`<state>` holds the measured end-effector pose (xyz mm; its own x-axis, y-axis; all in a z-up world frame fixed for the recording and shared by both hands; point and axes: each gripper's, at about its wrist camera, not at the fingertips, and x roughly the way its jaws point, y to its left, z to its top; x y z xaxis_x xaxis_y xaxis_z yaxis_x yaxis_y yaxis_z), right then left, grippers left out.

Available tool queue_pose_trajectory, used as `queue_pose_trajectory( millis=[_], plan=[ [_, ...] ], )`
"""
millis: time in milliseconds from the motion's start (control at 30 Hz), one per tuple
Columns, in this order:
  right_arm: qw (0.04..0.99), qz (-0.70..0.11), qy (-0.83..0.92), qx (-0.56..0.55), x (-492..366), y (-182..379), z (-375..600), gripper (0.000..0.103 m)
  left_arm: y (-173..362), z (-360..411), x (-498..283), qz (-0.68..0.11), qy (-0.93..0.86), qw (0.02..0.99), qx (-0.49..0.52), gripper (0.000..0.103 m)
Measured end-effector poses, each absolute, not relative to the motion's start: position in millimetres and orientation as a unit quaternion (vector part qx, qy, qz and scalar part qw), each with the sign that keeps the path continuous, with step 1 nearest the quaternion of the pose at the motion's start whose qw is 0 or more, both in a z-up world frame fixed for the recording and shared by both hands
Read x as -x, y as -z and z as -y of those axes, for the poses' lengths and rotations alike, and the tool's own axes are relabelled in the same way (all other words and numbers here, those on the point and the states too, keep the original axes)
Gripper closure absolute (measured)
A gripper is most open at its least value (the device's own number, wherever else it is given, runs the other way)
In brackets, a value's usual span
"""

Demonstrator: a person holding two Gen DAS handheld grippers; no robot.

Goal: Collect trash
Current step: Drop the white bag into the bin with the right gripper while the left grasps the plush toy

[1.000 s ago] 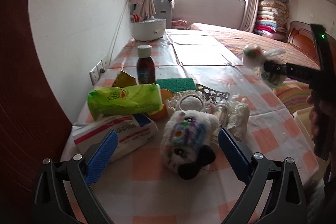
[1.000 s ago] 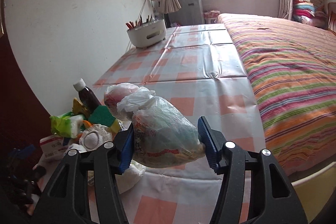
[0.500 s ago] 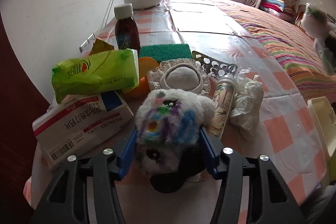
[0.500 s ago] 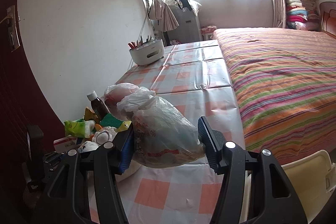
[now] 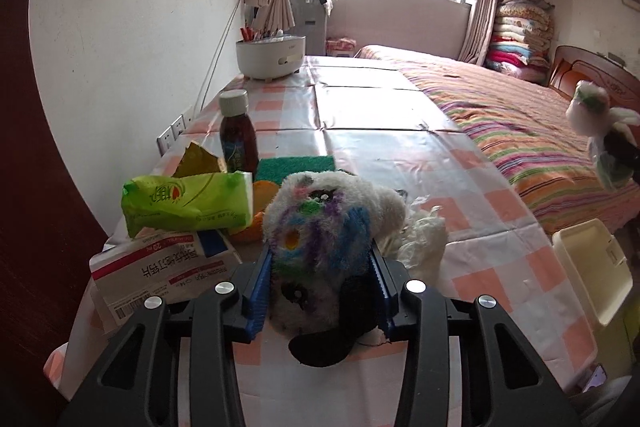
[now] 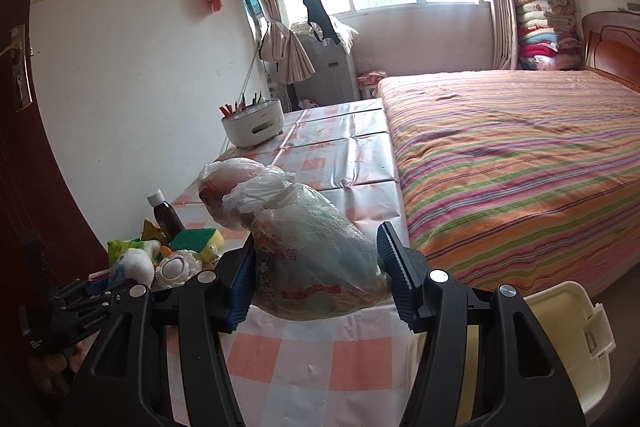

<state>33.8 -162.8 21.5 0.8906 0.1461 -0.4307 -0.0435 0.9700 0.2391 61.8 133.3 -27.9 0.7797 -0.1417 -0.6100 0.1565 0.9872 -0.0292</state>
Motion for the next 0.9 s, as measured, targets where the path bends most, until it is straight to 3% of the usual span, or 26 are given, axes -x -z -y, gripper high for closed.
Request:
queue_pose_trajectory(
  millis=[633, 900],
  plan=[
    [0.934, -0.291, 0.125, -0.163, 11.1, 34.6, 273.5, 0.046, -6.6, 39.9, -27.4, -0.301, 0.326, 0.894, -0.06, 0.062],
    [0.912, -0.305, 0.147, -0.231, 18.2, 51.6, 304.3, 0.034, -11.9, 94.4, -10.5, -0.288, 0.371, 0.878, -0.092, 0.062]
  ],
)
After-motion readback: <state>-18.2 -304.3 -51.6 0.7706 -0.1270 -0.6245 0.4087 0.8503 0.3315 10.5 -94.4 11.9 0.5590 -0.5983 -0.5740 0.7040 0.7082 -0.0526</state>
